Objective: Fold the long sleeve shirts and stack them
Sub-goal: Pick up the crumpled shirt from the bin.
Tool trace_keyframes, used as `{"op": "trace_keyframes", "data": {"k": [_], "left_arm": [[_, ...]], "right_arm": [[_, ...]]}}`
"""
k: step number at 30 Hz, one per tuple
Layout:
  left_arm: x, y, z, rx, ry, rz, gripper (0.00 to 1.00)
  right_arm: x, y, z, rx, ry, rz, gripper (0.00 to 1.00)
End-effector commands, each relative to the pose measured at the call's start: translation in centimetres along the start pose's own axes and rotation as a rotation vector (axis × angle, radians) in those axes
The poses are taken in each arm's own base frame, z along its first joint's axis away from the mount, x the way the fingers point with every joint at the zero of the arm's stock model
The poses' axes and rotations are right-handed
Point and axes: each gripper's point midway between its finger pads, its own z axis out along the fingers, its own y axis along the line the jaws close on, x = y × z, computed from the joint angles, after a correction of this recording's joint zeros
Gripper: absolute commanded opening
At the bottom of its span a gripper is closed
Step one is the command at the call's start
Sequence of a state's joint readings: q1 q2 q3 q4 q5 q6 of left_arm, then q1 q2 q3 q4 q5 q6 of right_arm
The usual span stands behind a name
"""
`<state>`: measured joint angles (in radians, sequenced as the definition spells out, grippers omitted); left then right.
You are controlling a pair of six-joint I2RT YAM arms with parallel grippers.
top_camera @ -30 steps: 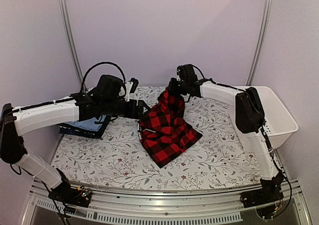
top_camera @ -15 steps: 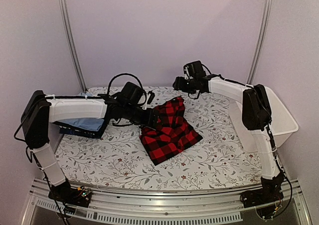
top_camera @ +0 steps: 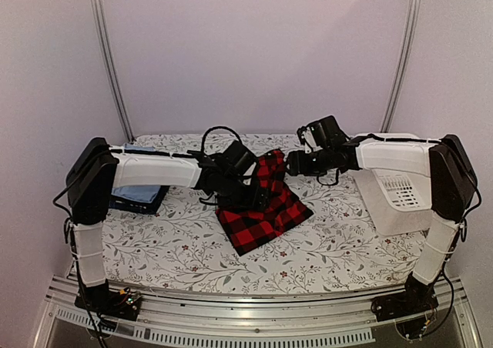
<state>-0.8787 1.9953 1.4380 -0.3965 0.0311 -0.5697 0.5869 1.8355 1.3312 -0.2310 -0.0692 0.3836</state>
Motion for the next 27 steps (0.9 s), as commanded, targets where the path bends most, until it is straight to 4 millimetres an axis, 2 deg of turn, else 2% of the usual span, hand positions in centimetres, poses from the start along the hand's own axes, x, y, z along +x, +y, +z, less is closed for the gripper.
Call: {"op": "trace_keyframes", "data": {"k": [1,4,6,12,15,21,24,27], "left_arm": [[0.5,1.4,1.3,-0.108,0.018,-0.006,0.85],[0.1,1.8,2.1,-0.142,0.013,0.001,0.81],[-0.3,2.2,2.2,-0.160,0.000,0.000,0.73],[-2.4,3.4,0.9,-0.184,-0.059,-0.011,0.26],[-3.3,4.4,-0.1,-0.186,-0.088,-0.025,0.11],[-4.4,6.0,-1.7,-0.170,-0.131,-0.062,0.00],[-4.8,6.9,-2.4,-0.160,-0.145,-0.089,0.00],[-5.4,7.6,-3.2,-0.148,-0.167,-0.111,0.00]], "right_arm": [[1.9,1.4,0.0,-0.051,0.018,-0.021,0.68],[2.5,1.8,0.7,-0.064,0.027,-0.005,0.68],[2.8,2.1,1.4,-0.084,0.035,0.013,0.68],[5.2,3.2,4.1,-0.097,0.093,0.009,0.66],[6.3,3.1,4.9,-0.090,0.116,0.026,0.66],[6.3,3.1,5.5,-0.096,0.099,0.048,0.64],[5.9,3.7,6.0,-0.122,0.087,0.058,0.56],[5.6,4.0,6.7,-0.131,0.087,0.067,0.41]]}}
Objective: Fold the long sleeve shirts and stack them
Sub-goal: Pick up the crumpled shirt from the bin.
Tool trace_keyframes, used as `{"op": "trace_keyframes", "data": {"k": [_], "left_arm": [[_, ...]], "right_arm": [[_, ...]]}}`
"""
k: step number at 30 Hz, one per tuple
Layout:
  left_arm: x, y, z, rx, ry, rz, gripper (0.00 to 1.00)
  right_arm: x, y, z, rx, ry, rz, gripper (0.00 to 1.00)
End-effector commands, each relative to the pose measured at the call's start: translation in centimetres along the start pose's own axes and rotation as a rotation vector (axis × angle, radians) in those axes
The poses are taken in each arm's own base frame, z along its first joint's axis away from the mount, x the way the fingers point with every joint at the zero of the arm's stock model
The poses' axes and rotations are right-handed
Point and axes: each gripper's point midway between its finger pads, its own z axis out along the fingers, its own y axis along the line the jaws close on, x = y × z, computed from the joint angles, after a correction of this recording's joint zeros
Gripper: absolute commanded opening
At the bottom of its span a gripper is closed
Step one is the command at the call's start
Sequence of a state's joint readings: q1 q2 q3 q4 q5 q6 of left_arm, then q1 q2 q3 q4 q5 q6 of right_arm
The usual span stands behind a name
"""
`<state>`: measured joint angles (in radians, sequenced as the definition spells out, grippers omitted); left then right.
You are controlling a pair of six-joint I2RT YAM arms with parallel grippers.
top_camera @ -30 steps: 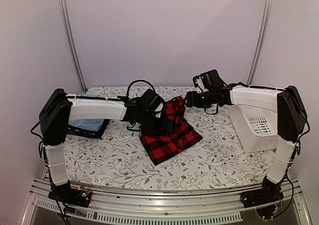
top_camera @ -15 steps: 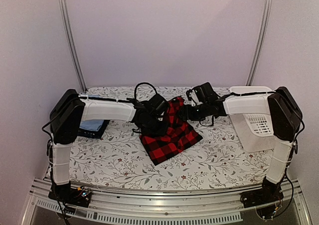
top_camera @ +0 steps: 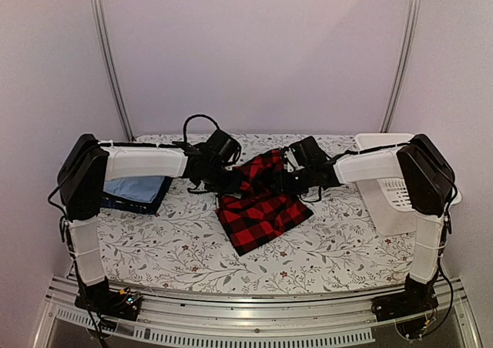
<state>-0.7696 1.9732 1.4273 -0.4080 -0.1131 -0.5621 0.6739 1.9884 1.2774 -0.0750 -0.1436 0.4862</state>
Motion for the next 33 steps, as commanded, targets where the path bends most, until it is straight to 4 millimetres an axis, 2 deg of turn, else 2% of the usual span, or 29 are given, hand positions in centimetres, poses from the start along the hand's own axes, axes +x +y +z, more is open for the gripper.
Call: {"op": "trace_keyframes", "data": {"k": [1,4,6,8,11,16,18,21,23,26,28,33], "left_arm": [[-2.3,0.9,-1.7,0.032,-0.066,-0.044,0.00],[-3.3,2.0,-2.4,0.024,-0.087,-0.065,0.00],[-4.1,2.9,-3.3,0.012,-0.110,-0.073,0.00],[-4.7,4.0,-4.0,-0.003,-0.121,-0.082,0.00],[-6.4,5.5,-5.9,-0.020,-0.161,-0.093,0.00],[-9.7,7.2,-10.9,-0.034,-0.267,-0.081,0.00],[-11.1,7.1,-13.4,-0.026,-0.316,-0.060,0.00],[-13.0,6.6,-17.4,-0.006,-0.398,-0.023,0.00],[-14.2,5.9,-20.7,0.025,-0.469,0.002,0.00],[-15.9,4.3,-26.4,0.103,-0.591,0.062,0.00],[-16.7,3.0,-31.2,0.172,-0.690,0.116,0.00],[-17.1,0.1,-40.3,0.312,-0.873,0.273,0.00]], "right_arm": [[-1.2,0.9,1.2,-0.034,-0.022,0.018,0.33],[-1.6,0.5,1.1,0.004,-0.029,0.016,0.11],[-2.7,0.0,0.1,0.062,-0.054,0.002,0.00],[-3.9,-1.3,-1.3,0.165,-0.087,-0.018,0.00],[-6.1,-2.8,-4.3,0.314,-0.148,-0.068,0.00],[-10.6,-4.1,-11.6,0.502,-0.296,-0.136,0.00],[-12.3,-4.1,-14.5,0.549,-0.355,-0.161,0.00],[-15.1,-2.9,-19.3,0.590,-0.459,-0.198,0.00],[-16.8,-2.2,-22.5,0.614,-0.530,-0.210,0.00],[-19.2,-0.8,-27.6,0.636,-0.644,-0.221,0.00],[-20.6,0.4,-30.9,0.626,-0.725,-0.224,0.00],[-22.7,3.6,-40.7,0.525,-0.971,-0.208,0.00]]}}
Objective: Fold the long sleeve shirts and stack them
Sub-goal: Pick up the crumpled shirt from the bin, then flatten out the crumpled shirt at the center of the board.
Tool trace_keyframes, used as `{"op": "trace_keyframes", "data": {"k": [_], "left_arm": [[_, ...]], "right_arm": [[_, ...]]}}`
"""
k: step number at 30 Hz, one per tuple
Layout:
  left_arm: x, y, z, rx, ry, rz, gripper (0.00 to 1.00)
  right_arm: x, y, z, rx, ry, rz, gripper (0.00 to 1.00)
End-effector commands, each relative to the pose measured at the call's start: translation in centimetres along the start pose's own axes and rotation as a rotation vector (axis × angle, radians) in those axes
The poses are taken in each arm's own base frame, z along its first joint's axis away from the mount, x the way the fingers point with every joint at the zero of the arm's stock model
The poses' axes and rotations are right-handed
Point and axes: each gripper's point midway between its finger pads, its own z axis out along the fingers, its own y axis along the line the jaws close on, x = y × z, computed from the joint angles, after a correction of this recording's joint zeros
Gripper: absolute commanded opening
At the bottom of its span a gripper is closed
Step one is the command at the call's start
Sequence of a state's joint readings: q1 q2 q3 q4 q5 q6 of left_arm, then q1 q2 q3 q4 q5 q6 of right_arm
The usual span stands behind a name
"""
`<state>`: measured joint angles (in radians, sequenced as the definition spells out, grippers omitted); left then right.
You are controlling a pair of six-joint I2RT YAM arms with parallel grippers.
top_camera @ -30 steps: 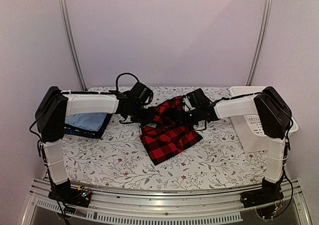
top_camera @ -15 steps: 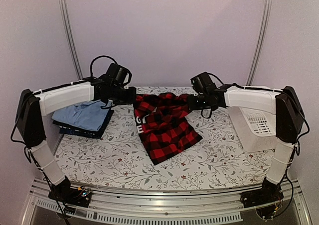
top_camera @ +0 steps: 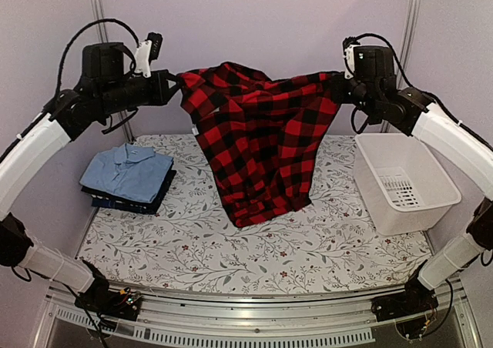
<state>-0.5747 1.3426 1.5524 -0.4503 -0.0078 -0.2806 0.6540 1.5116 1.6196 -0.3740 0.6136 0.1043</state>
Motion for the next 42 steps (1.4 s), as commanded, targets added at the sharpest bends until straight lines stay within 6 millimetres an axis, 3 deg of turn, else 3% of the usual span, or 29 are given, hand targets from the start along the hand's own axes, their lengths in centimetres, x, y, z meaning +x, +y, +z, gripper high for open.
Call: {"op": "trace_keyframes", "data": {"k": [1,6,11,14,16,19,21,23,25,26,27,28,30,31,32,37,42], "left_arm": [[-7.3,-3.8,-6.2,0.161,-0.220,0.150,0.00],[-11.5,-5.7,-10.2,0.222,-0.330,0.221,0.00],[-15.5,-6.6,-13.2,0.229,-0.430,0.236,0.00],[-17.1,-5.3,-13.0,0.158,-0.447,0.210,0.00],[-16.9,-3.5,-10.8,0.109,-0.399,0.171,0.00],[-13.5,2.0,-4.1,0.072,-0.212,0.041,0.00],[-9.1,6.8,1.0,0.057,-0.061,-0.079,0.00],[-3.0,11.5,5.8,0.041,0.094,-0.199,0.00],[4.0,14.2,9.6,0.007,0.254,-0.287,0.00],[7.2,15.2,10.8,-0.013,0.321,-0.321,0.04],[10.7,16.5,11.5,-0.057,0.388,-0.360,0.18],[12.8,17.0,11.8,-0.080,0.424,-0.382,0.32],[14.8,17.7,11.8,-0.114,0.437,-0.393,0.52],[14.9,18.0,11.6,-0.130,0.428,-0.389,0.63],[15.1,18.0,11.4,-0.142,0.428,-0.386,0.67],[16.2,17.1,10.3,-0.164,0.453,-0.359,0.69],[19.6,12.9,10.3,-0.109,0.512,-0.346,0.65]], "right_arm": [[-9.5,-4.0,-6.5,0.007,-0.271,0.104,0.00],[-15.6,-6.4,-12.4,-0.046,-0.451,0.148,0.00],[-19.4,-7.4,-15.7,-0.090,-0.538,0.174,0.00],[-20.2,-7.0,-15.5,-0.088,-0.521,0.137,0.00],[-19.7,-6.1,-13.3,-0.085,-0.460,0.090,0.00],[-15.6,-4.0,-5.9,-0.150,-0.277,0.038,0.00],[-10.1,-3.3,0.6,-0.187,-0.099,0.071,0.00],[-1.9,-2.8,7.1,-0.192,0.116,0.085,0.00],[5.9,-2.6,10.9,-0.181,0.306,0.114,0.01],[8.9,-2.3,11.8,-0.177,0.381,0.127,0.11],[12.7,-2.0,12.9,-0.170,0.470,0.130,0.24],[15.0,-1.7,13.2,-0.172,0.525,0.149,0.38],[17.7,-1.0,13.3,-0.181,0.568,0.162,0.62],[18.2,-1.0,13.2,-0.177,0.569,0.163,0.67],[18.3,-0.9,13.0,-0.173,0.567,0.157,0.70],[19.4,1.1,12.0,-0.194,0.592,0.110,0.72],[22.0,7.5,10.5,-0.330,0.633,0.084,0.72]]}}
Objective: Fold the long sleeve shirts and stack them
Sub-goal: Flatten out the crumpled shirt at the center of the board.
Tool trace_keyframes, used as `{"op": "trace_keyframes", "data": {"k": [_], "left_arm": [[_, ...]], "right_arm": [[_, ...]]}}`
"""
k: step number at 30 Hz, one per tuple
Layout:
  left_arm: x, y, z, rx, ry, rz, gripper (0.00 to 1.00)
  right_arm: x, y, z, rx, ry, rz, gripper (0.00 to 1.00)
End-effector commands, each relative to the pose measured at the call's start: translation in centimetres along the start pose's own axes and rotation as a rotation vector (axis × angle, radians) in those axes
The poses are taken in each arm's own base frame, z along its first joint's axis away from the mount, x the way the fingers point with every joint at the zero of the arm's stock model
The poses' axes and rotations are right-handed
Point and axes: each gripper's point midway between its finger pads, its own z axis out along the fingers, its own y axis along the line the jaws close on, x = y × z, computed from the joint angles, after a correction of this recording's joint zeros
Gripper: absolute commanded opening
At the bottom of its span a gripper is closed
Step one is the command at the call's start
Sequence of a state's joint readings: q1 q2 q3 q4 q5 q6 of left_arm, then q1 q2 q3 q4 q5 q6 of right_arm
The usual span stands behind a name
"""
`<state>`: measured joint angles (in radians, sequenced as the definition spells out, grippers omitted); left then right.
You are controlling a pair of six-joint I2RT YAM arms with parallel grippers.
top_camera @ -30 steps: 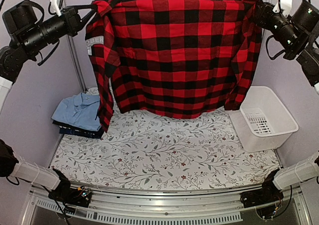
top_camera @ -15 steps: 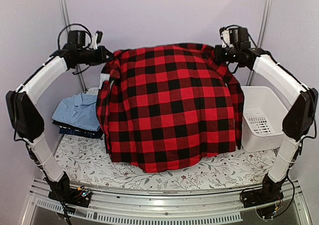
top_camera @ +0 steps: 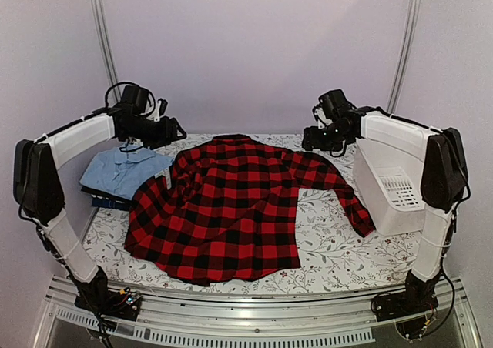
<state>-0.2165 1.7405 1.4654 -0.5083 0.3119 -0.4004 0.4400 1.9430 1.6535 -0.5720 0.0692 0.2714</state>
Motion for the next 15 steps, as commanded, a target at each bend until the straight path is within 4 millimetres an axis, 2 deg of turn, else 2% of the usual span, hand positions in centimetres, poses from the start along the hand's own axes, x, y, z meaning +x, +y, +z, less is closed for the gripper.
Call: {"op": "trace_keyframes", "data": {"k": [1,3,5,8,12,15], "left_arm": [[4.2,-3.3,1.7,0.033,0.060,0.049,0.65],[6.5,-4.7,2.7,0.041,0.107,0.068,0.64],[8.3,-5.4,3.6,0.048,0.142,0.070,0.64],[11.1,-5.8,4.8,0.056,0.199,0.070,0.63],[14.4,-6.3,5.8,0.053,0.266,0.094,0.63],[16.9,-6.2,6.9,0.049,0.320,0.104,0.63]], "right_arm": [[1.3,6.8,0.4,-0.168,0.001,-0.032,0.72],[3.5,9.9,1.7,-0.267,0.056,-0.030,0.70],[5.5,11.8,2.7,-0.307,0.097,-0.030,0.68],[8.9,13.6,4.2,-0.342,0.163,-0.026,0.59],[12.9,14.7,4.7,-0.393,0.220,0.007,0.50],[15.7,14.0,5.2,-0.383,0.270,0.034,0.44]]}}
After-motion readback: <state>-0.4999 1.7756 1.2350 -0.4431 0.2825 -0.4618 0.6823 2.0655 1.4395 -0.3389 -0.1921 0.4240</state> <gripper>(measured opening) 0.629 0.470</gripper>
